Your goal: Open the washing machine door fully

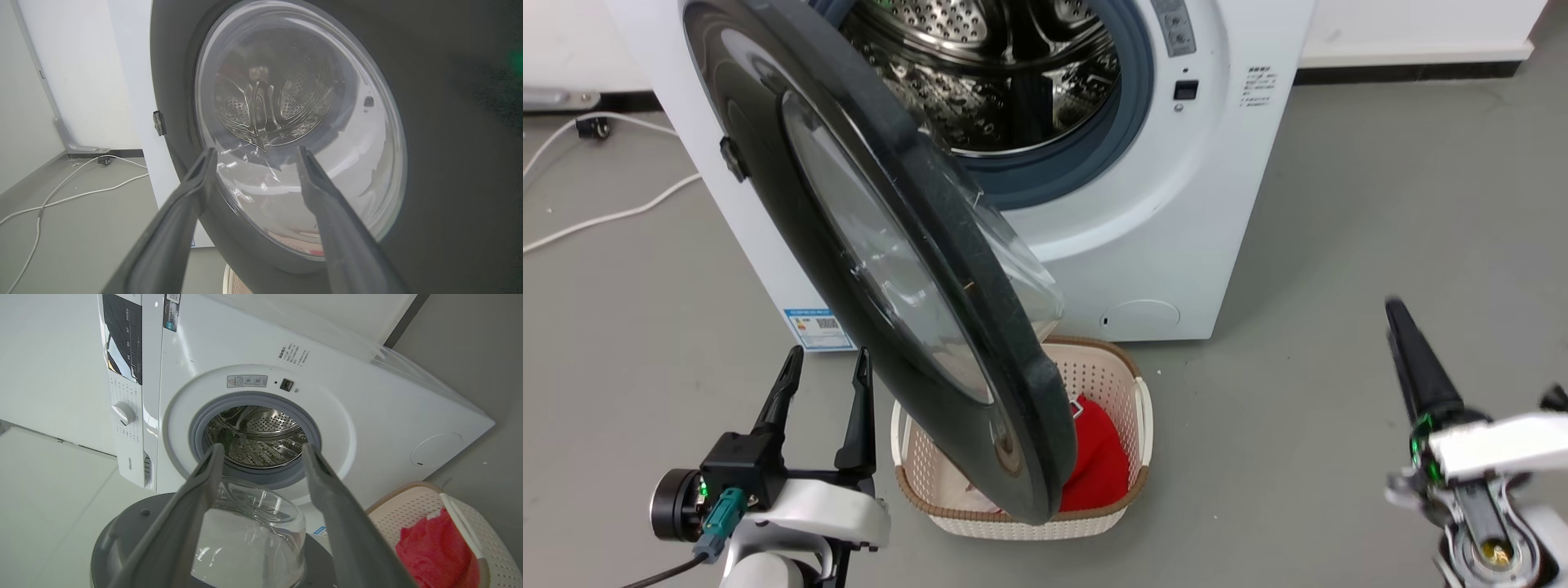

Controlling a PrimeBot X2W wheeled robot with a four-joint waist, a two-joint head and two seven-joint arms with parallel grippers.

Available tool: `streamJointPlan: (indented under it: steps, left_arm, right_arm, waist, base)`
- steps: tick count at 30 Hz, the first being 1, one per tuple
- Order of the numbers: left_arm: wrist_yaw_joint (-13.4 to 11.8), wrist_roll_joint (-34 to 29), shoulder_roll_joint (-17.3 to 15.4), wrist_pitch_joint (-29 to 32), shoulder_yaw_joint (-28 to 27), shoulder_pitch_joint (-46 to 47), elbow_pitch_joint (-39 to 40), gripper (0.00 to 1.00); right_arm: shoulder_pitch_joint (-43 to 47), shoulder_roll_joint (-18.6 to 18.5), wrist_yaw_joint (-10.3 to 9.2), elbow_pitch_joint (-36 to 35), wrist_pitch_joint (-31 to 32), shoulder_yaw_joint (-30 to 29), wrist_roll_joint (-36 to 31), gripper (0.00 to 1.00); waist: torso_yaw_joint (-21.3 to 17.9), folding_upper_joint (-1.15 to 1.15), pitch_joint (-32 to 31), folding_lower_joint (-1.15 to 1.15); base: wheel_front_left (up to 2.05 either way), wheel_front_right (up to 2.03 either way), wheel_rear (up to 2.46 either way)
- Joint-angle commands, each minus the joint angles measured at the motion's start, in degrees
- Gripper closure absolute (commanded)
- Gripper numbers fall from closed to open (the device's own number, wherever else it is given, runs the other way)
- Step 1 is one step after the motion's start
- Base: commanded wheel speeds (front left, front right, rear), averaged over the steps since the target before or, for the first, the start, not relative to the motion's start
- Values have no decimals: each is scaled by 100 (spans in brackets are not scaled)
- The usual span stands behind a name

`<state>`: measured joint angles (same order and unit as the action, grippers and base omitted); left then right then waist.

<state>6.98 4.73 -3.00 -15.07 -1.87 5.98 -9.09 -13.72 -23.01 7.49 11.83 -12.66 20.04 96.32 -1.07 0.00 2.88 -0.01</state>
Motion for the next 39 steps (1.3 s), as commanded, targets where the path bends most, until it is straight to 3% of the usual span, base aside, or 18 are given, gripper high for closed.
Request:
streamJointPlan:
  steps: [1,4,8,12,15,19,24,39]
  left_arm:
    - [-17,8,-13,-13,-17,-78,-15,0]
    - [-14,9,-38,-13,-57,-123,-29,0]
    - [-9,-6,-57,-13,-86,-136,-32,0]
    - [-7,-23,-53,-13,-92,-154,-24,0]
    - [-9,-30,-50,-13,-98,-153,-13,0]
    - [-10,-44,-48,-13,-109,-149,-3,0]
    - [-8,-42,-60,-13,-125,-93,28,0]
    - [-2,-81,-56,-13,-127,-8,39,0]
  right_arm:
    - [193,-98,0,77,-148,-23,-473,0]
    - [376,1,0,282,-250,-438,-1656,0]
    - [667,582,0,129,-249,-1641,-3906,0]
    - [882,1287,-1,-550,-249,-2468,-6158,0]
    - [1082,1698,-1,-1152,-249,-2710,-7533,0]
    - [1305,1940,-1,-1736,-98,-2707,-8713,0]
    - [1614,2017,-2,-1928,56,-2446,-9396,0]
    - [1471,2021,-2,-1097,-164,-2326,-9245,0]
  waist:
    - [-33,0,-86,1]
    - [-80,0,-152,1]
    - [-121,0,-203,1]
    - [-129,0,-232,1]
    - [-124,0,-241,1]
    - [-118,0,-248,1]
    - [-114,0,-205,1]
    - [-123,0,-132,1]
  base:
    - [0,0,0]
    - [0,0,0]
    - [0,0,0]
    - [0,0,0]
    - [0,0,0]
    - [0,0,0]
    - [0,0,0]
    - [0,0,0]
